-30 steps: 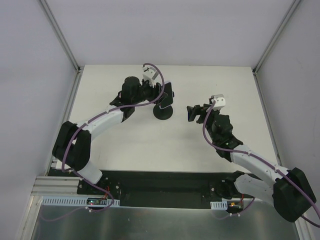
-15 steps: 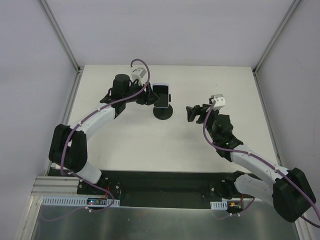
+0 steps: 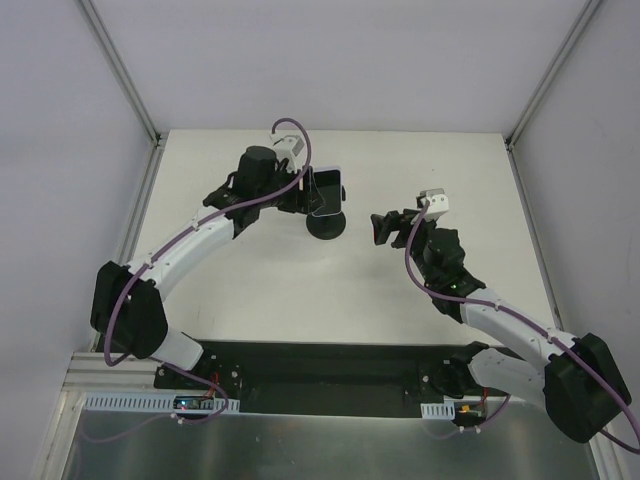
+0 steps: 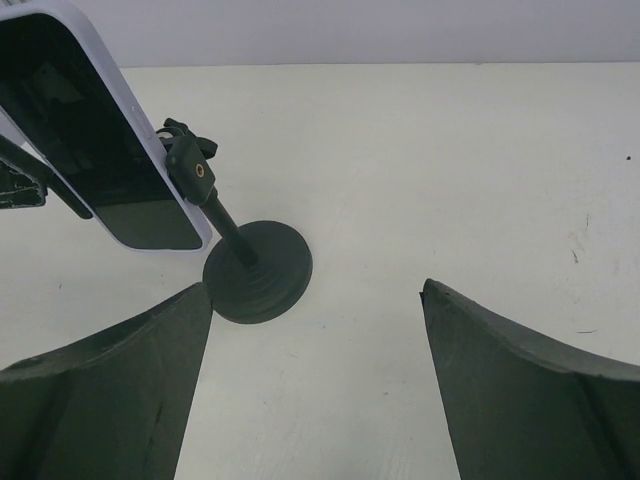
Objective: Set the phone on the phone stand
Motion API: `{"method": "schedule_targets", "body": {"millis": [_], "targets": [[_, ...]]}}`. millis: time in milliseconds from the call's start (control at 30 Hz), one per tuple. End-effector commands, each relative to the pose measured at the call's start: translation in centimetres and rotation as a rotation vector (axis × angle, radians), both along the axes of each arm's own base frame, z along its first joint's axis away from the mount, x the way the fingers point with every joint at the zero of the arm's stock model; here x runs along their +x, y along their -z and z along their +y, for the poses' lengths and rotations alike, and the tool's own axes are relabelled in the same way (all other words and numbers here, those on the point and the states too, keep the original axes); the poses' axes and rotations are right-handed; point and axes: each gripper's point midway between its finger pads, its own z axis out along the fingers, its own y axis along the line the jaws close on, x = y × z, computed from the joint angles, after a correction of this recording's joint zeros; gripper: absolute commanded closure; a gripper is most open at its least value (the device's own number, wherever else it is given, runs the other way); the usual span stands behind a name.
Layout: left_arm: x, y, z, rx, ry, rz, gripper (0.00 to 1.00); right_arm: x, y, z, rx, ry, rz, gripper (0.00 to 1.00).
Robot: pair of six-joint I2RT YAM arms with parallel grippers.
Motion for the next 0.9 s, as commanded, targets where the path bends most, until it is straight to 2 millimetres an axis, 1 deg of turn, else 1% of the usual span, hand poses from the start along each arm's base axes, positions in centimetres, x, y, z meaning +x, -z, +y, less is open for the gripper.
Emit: {"method": "schedule_targets", "body": {"millis": [0, 33, 100, 133, 233, 300, 367, 400, 433, 467, 500, 533, 567, 600, 633, 667, 700, 733, 767, 800, 833, 867], "targets": [[1.3, -3.5, 2.6, 0.137, -0.293, -0.008, 0.32, 0.3, -1.1, 0.1, 0.033, 0.001, -0.027, 0.12], [1.2, -2.6, 3.0, 0.178, -0.321, 0.025, 0.29, 0.3, -1.1, 0.1, 0.033, 0.001, -0.027, 0.12], [1.1, -3.4, 2.5, 0.165, -0.327, 0.018, 0.24, 0.3, -1.0, 0.1, 0.032, 0.001, -0.026, 0.12], [0.8, -3.7, 2.0, 0.166, -0.321, 0.009, 0.23, 0.3, -1.0, 0.2, 0.031, 0.001, -0.025, 0.12], [0.6, -4.4, 1.7, 0.163, -0.336, -0.008, 0.21, 0.3, -1.0, 0.1, 0.030, 0.002, -0.025, 0.12], [0.6, -5.1, 1.9, 0.153, -0.364, -0.023, 0.19, 0.3, -0.8, 0.0, 0.027, 0.005, -0.023, 0.12], [0.5, -5.6, 1.4, 0.148, -0.379, -0.028, 0.17, 0.3, -1.0, 0.0, 0.031, 0.005, -0.027, 0.12], [0.5, -6.3, 1.4, 0.127, -0.414, -0.008, 0.15, 0.3, -1.0, 0.1, 0.029, 0.002, -0.027, 0.12], [0.5, -6.1, 1.1, 0.128, -0.418, 0.013, 0.09, 0.3, -1.0, 0.0, 0.032, 0.004, -0.028, 0.12], [0.4, -7.2, 0.4, 0.108, -0.409, 0.005, 0.04, 0.3, -1.0, 0.1, 0.031, 0.002, -0.027, 0.12], [0.2, -7.2, 0.5, 0.129, -0.427, -0.001, 0.01, 0.3, -1.0, 0.0, 0.031, 0.005, -0.028, 0.12], [0.2, -7.3, 0.2, 0.140, -0.434, -0.007, 0.01, 0.3, -0.9, 0.0, 0.029, 0.004, -0.027, 0.12], [-0.2, -7.9, -0.4, 0.142, -0.431, -0.025, 0.01, 0.3, -0.9, 0.0, 0.029, 0.005, -0.027, 0.12], [0.1, -8.0, -0.1, 0.158, -0.467, -0.044, 0.01, 0.3, -0.9, 0.0, 0.029, 0.005, -0.027, 0.12], [0.2, -7.3, 0.0, 0.193, -0.487, -0.034, 0.01, 0.3, -0.9, 0.0, 0.029, 0.005, -0.027, 0.12], [0.4, -8.2, -0.1, 0.188, -0.506, -0.037, 0.01, 0.3, -0.9, -0.1, 0.030, 0.007, -0.029, 0.12], [0.5, -8.2, -0.3, 0.190, -0.525, -0.020, 0.01, 0.3, -1.0, -0.1, 0.031, 0.007, -0.030, 0.12], [0.6, -6.5, 0.6, 0.279, -0.580, 0.008, 0.01, 0.2, -1.1, 0.0, 0.033, 0.005, -0.032, 0.12], [1.0, -8.3, 0.4, 0.258, -0.614, -0.005, 0.01, 0.2, -1.0, -0.1, 0.033, 0.008, -0.031, 0.12], [0.9, -8.3, 0.0, 0.266, -0.637, -0.001, 0.01, 0.2, -1.0, -0.1, 0.034, 0.010, -0.032, 0.12], [1.3, -7.4, 0.0, 0.305, -0.661, 0.010, 0.01, 0.2, -1.0, -0.2, 0.032, 0.011, -0.033, 0.12], [1.4, -8.0, -0.3, 0.297, -0.664, 0.014, 0.01, 0.2, -1.0, -0.3, 0.031, 0.014, -0.033, 0.12]]}}
